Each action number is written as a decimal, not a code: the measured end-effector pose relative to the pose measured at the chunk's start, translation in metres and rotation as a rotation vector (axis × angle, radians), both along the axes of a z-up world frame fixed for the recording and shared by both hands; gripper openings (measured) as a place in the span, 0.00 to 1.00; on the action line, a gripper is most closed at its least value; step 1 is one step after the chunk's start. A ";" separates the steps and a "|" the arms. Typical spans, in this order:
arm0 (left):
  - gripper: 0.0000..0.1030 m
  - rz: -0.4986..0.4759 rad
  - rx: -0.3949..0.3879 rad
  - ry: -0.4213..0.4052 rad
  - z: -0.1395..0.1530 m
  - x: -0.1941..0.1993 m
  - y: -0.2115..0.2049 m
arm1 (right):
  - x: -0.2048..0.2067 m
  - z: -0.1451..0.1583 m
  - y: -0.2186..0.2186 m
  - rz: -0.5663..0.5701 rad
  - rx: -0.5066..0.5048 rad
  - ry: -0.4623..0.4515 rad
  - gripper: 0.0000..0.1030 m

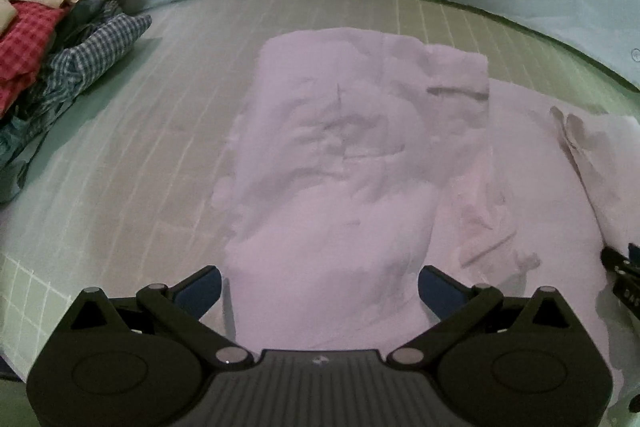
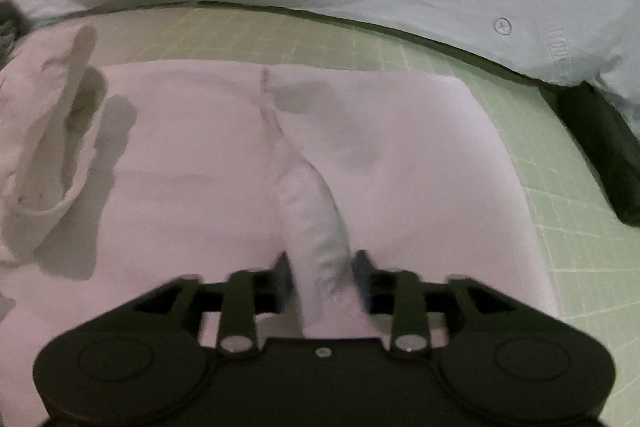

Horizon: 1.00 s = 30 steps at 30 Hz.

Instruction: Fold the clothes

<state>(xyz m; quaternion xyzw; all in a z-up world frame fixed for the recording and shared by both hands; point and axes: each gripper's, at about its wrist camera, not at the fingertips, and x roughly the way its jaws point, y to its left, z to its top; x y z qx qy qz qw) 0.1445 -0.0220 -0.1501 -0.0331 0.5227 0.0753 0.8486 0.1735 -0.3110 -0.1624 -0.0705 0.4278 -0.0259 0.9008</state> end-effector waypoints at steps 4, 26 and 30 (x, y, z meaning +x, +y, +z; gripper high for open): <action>1.00 0.007 -0.014 0.004 -0.002 -0.003 0.002 | -0.009 0.017 -0.006 -0.024 0.082 -0.067 0.68; 1.00 0.043 -0.027 0.014 -0.008 -0.016 -0.002 | -0.029 0.023 -0.083 -0.456 0.106 -0.131 0.79; 1.00 0.034 -0.024 0.014 -0.008 -0.018 -0.002 | -0.033 0.020 -0.064 -0.359 0.155 -0.118 0.78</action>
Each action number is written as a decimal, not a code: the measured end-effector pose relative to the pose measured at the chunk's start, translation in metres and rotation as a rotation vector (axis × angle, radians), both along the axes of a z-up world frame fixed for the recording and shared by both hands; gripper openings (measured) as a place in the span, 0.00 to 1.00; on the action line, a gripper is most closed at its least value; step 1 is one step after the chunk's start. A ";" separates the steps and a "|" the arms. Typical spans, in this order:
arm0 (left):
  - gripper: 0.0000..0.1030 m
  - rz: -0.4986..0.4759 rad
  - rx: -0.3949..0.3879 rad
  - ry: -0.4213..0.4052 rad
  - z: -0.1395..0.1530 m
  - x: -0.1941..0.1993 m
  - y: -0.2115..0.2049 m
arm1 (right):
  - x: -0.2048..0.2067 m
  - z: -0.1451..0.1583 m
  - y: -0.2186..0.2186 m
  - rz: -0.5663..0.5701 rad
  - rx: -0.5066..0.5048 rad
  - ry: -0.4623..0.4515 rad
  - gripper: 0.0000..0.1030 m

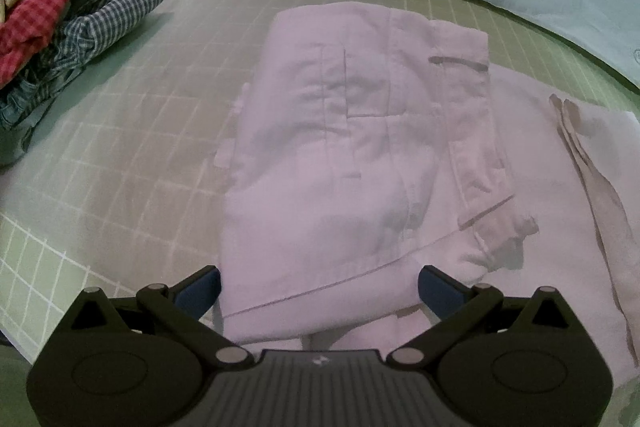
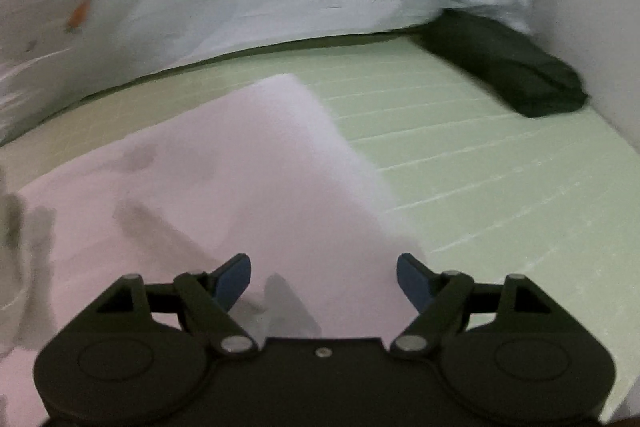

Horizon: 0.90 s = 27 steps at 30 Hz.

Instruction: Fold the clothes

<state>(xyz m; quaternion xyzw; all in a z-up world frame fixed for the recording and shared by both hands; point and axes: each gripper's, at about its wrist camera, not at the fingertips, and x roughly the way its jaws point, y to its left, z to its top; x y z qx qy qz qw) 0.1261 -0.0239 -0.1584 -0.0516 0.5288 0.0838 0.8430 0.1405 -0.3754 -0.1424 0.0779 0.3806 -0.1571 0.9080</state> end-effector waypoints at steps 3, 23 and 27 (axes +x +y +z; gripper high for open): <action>1.00 -0.034 0.006 -0.004 0.000 -0.002 -0.002 | -0.002 0.000 0.017 0.088 0.022 -0.007 0.78; 1.00 -0.128 0.009 -0.045 0.007 -0.021 0.032 | -0.024 0.012 0.007 -0.261 -0.089 -0.065 0.85; 1.00 -0.123 -0.008 -0.045 0.007 -0.021 0.040 | -0.027 -0.008 -0.004 -0.298 -0.130 0.034 0.85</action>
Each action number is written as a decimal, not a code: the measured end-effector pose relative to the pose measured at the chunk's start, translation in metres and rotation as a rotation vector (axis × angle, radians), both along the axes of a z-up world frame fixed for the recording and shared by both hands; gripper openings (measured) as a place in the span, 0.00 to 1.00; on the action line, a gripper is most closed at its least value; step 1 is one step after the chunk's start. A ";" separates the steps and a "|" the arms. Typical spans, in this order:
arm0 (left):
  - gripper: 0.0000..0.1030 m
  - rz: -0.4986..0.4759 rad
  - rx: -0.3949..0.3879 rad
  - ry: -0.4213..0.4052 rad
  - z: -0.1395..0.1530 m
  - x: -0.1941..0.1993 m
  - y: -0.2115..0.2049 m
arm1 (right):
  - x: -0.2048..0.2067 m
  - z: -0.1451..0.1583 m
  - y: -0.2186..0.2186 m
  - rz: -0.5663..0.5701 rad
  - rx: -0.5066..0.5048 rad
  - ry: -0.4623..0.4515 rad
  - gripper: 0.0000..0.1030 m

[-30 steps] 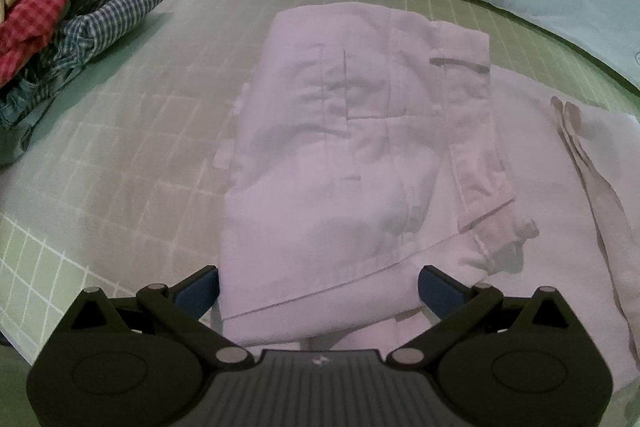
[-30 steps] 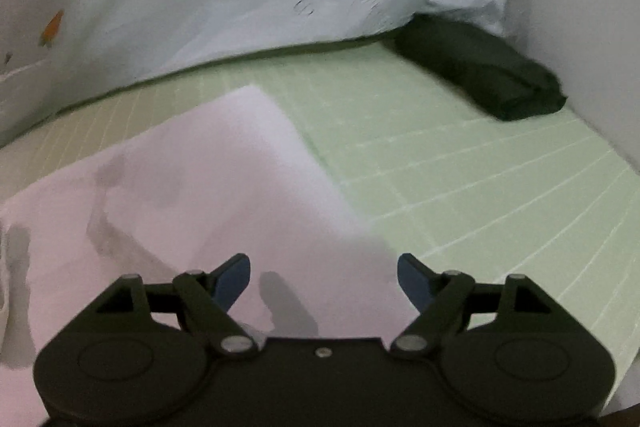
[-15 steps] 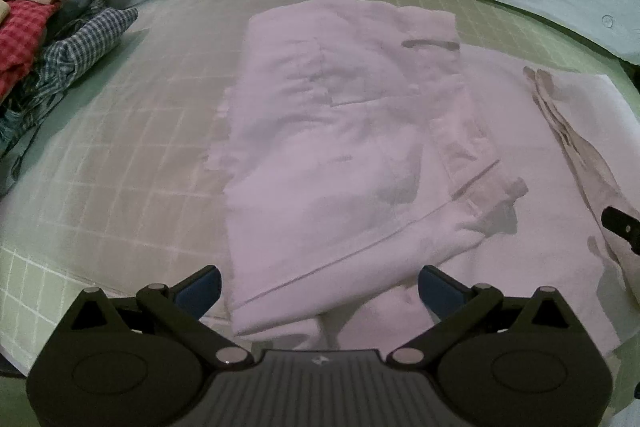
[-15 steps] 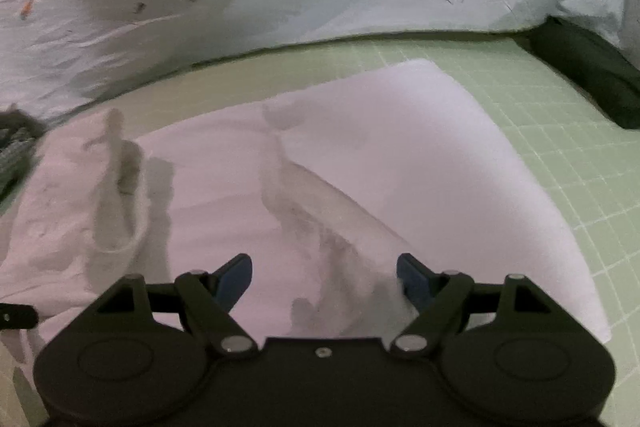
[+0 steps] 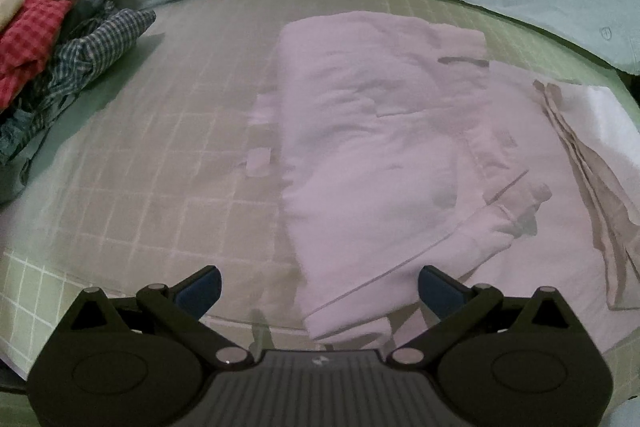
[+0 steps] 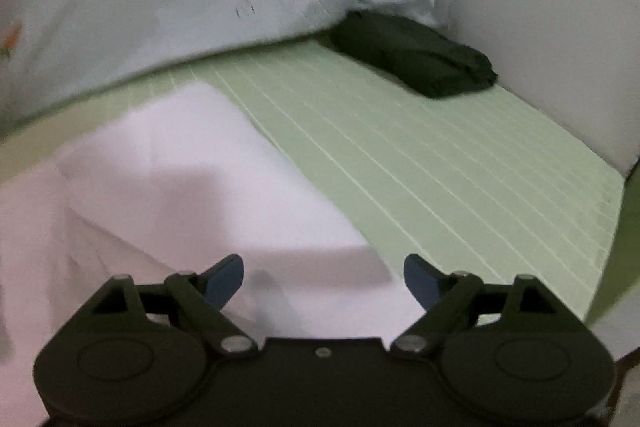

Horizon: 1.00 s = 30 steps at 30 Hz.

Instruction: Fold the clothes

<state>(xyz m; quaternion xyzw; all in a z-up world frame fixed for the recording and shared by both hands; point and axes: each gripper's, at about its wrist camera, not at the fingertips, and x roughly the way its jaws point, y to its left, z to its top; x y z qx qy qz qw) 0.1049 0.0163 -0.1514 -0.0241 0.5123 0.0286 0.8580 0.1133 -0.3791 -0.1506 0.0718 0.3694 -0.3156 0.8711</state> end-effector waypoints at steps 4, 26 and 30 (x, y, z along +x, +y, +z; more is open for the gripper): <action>1.00 0.015 -0.017 0.002 -0.001 -0.001 0.005 | -0.006 -0.013 0.016 0.045 -0.016 0.050 0.86; 0.90 0.203 -0.280 -0.008 -0.003 0.003 0.053 | -0.015 0.011 0.078 0.440 0.029 -0.007 0.90; 0.80 0.201 -0.358 0.006 -0.009 0.016 0.058 | -0.022 0.010 0.057 0.331 0.054 -0.007 0.90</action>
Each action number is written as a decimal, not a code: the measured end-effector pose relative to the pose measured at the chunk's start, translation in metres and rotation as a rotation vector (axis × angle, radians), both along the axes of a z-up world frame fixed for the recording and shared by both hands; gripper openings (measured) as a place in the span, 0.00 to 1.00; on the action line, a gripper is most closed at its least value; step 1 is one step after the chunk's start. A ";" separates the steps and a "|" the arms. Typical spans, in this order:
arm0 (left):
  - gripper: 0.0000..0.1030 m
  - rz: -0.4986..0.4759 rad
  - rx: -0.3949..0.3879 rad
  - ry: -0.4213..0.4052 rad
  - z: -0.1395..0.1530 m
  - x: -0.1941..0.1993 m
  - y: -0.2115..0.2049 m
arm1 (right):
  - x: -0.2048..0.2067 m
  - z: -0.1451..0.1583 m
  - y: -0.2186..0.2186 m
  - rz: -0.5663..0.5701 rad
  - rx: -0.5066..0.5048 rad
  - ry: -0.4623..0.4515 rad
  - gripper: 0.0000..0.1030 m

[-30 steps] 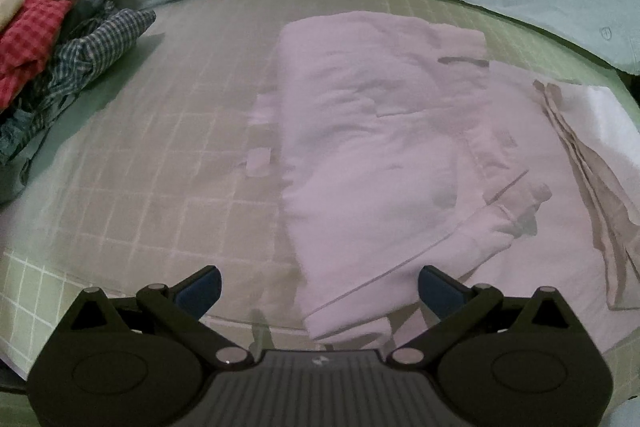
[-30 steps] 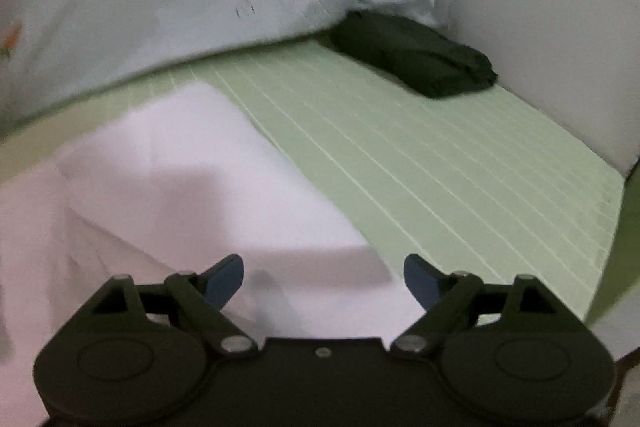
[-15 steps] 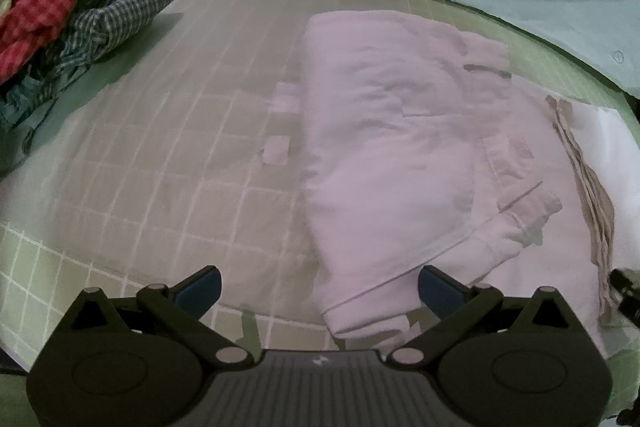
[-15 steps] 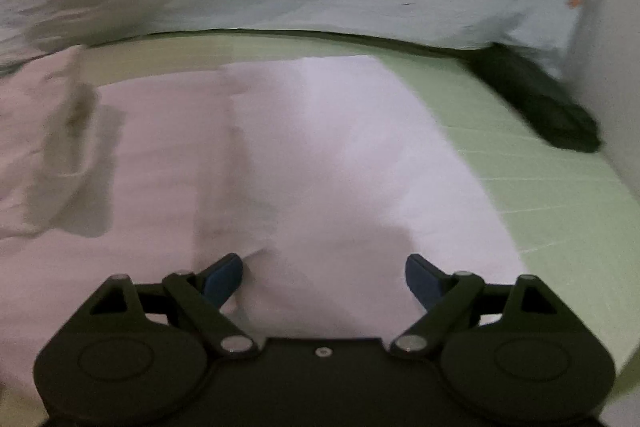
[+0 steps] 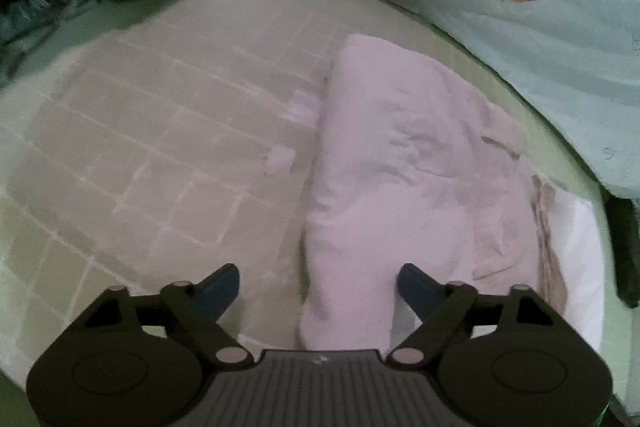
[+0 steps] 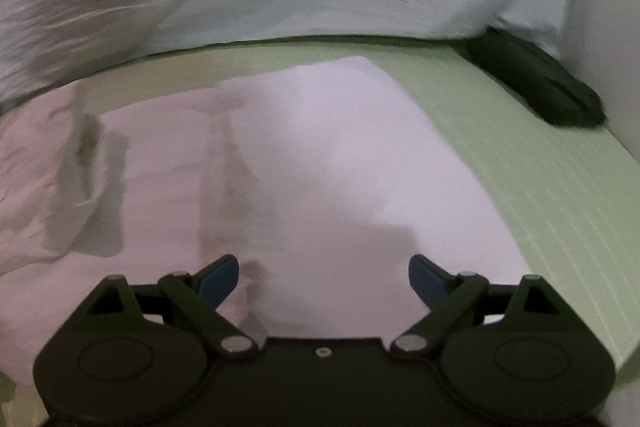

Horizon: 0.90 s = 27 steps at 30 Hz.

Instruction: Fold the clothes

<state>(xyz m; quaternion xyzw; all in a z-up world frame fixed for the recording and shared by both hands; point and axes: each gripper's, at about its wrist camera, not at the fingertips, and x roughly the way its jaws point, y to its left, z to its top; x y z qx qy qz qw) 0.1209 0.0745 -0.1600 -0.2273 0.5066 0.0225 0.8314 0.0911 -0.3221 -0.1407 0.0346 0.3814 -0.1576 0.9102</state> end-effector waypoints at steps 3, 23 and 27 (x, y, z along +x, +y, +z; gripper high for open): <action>0.73 -0.034 -0.048 0.010 -0.005 0.011 -0.004 | -0.001 0.000 -0.013 -0.060 0.017 -0.002 0.90; 0.11 -0.146 -0.066 -0.203 0.082 0.014 -0.095 | -0.023 0.004 -0.110 -0.218 0.009 -0.026 0.90; 0.11 -0.297 -0.053 -0.242 0.099 0.025 -0.173 | -0.029 0.008 -0.138 -0.225 0.016 -0.049 0.90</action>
